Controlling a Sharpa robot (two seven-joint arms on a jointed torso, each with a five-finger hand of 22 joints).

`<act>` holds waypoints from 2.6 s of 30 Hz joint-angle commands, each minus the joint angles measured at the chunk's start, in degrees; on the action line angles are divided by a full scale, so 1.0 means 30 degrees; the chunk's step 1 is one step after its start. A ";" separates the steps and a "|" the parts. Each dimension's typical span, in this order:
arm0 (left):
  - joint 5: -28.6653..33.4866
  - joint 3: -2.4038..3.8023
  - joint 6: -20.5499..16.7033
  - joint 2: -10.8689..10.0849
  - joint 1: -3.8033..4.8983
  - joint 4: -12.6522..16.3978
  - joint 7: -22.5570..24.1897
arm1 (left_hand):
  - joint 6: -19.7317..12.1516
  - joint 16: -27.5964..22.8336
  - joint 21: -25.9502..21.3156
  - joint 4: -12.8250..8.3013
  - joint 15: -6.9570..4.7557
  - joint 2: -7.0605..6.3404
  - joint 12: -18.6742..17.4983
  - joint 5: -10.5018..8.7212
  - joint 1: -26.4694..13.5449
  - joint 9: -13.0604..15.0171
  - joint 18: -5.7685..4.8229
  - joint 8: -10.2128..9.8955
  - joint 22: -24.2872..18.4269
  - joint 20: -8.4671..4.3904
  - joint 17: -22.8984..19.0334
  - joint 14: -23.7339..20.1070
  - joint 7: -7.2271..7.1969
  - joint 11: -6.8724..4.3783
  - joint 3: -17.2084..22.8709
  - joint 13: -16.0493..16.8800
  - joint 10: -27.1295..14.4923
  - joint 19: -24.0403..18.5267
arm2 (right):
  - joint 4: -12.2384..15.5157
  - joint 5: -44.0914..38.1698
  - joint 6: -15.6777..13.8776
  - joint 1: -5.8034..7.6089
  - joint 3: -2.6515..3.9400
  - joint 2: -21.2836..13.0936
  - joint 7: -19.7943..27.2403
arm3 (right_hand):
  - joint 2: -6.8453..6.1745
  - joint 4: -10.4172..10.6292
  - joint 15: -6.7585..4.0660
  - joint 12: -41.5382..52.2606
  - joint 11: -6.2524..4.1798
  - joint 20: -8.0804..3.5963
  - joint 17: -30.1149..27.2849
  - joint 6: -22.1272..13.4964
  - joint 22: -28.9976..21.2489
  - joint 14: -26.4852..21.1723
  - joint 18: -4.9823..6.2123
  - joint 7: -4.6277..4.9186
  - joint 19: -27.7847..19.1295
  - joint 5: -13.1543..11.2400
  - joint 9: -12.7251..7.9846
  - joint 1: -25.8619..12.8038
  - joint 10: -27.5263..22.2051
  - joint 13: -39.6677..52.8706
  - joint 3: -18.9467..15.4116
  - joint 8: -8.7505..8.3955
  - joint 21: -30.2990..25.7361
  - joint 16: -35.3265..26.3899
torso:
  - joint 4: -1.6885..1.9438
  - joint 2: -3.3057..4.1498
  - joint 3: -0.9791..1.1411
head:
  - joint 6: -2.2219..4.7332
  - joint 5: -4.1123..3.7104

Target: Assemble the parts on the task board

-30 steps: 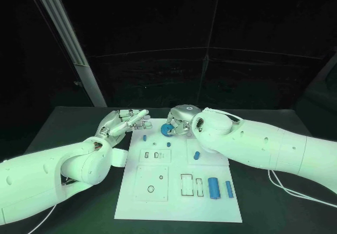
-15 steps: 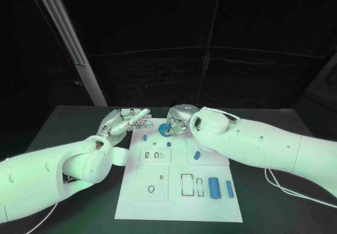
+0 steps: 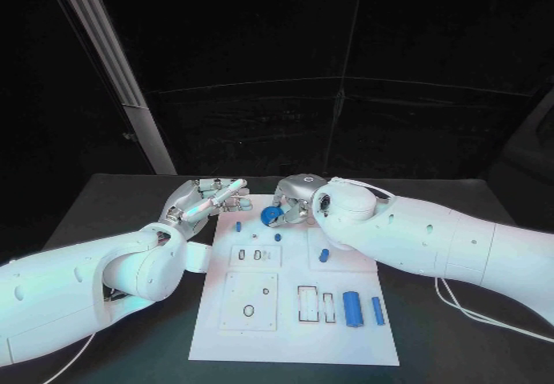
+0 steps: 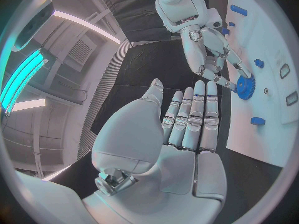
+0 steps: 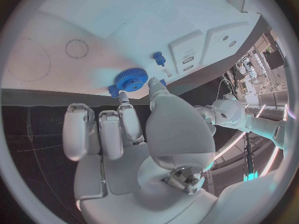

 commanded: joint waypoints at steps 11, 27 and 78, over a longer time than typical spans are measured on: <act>-0.0163 0.0014 0.0240 -0.0189 0.0032 0.0055 0.0044 | 0.0133 -0.0093 -0.0111 -0.0136 0.0092 -0.0045 -0.0087 -0.0014 0.0158 -0.0005 0.0259 -0.0074 -0.0018 0.0135 0.0030 -0.0055 -0.0030 -0.0008 0.0029 0.0001 0.0096 -0.0022 | 0.2559 0.2346 -0.4939 -0.0017 0.0001 -0.3390 0.2216 | 0.0788 0.0313 0.0048 0.0163 -0.0020 0.0028 0.1976 0.0400 0.0296 0.1436 -0.0291 -0.0125 0.0174 0.2139 0.0081 0.0794 0.0114 0.1109 -0.0630 0.0107 0.0089 0.0050 | -0.0151 -0.0066 0.0031 | 0.0128 0.0062; -0.0164 0.0010 0.0401 -0.0147 0.0030 0.0026 0.0051 | 0.0154 -0.0120 -0.0129 -0.0181 0.0089 -0.0030 -0.0099 -0.0012 0.0175 -0.0002 0.0263 -0.0085 -0.0036 0.0138 0.0036 -0.0043 -0.0045 -0.0015 0.0042 0.0004 0.0123 -0.0024 | 0.3001 0.8684 -0.3888 -0.0606 -0.0018 -0.8451 0.8329 | 0.0619 -0.1583 -0.0038 -0.0710 -0.0100 -0.0063 0.1890 0.0547 -0.0179 0.1394 -0.0200 -0.0172 -0.0135 0.1830 0.0023 0.3489 -0.0414 0.0458 -0.0554 -0.0015 -0.0153 -0.0051 | -0.0534 -0.0184 0.0218 | 0.0354 -0.0262; -0.0164 -0.0079 0.0571 0.0079 -0.0014 -0.0336 0.0005 | 0.0193 -0.0140 -0.0141 -0.0235 0.0075 0.0014 -0.0110 -0.0012 0.0194 0.0001 0.0271 -0.0096 -0.0055 0.0135 0.0052 0.0004 -0.0064 -0.0032 0.0068 0.0007 0.0170 -0.0006 | -0.0185 0.8633 -0.3039 -0.1852 -0.0012 -0.7410 0.8382 | 0.1874 -0.2356 -0.0076 -0.0569 -0.0169 -0.0079 0.2268 0.1126 -0.0013 0.1474 -0.0229 -0.0251 -0.0040 -0.0127 0.0166 0.4235 -0.0338 0.0574 -0.0445 0.0496 -0.0116 0.0047 | -0.0440 -0.0187 0.0139 | -0.0012 -0.0534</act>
